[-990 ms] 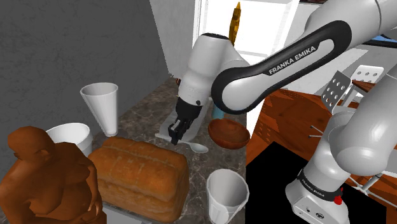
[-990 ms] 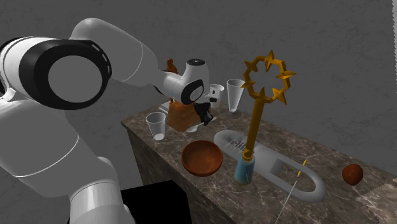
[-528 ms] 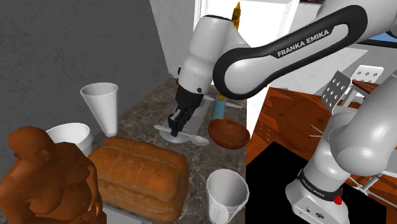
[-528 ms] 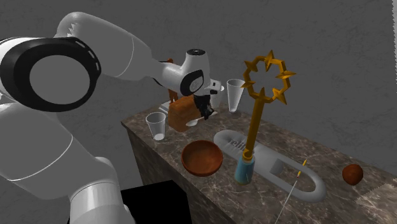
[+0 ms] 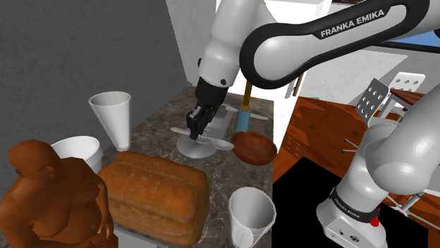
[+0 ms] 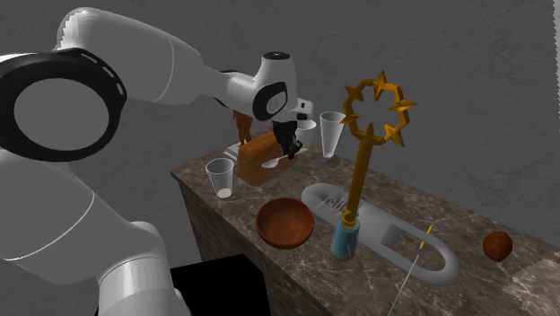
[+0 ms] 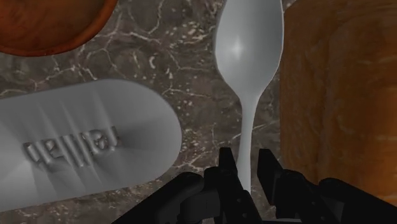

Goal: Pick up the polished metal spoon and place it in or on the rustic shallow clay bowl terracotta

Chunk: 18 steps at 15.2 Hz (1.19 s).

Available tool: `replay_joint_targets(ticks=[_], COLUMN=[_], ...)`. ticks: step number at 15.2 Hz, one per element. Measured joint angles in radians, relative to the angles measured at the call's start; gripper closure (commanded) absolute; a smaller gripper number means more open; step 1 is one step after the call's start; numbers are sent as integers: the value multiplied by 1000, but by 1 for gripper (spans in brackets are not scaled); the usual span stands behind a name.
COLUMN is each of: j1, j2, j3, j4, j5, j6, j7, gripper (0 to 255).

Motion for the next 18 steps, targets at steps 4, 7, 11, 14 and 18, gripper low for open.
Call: replay_joint_targets(ticks=[4,7,11,14,18], j1=[-1,4,1,-9,-22], j2=[-97,-191,-337,-425,-484], j3=[-57,-104,-190,-249,-295], j4=[-75,-161,-258,-322,-374], j5=[42,70,83,75,63], j6=[-28,-44,-107,-142,-158], j7=[-82,-144,-235,-297,-347], gripper=[255,255,255,255,255])
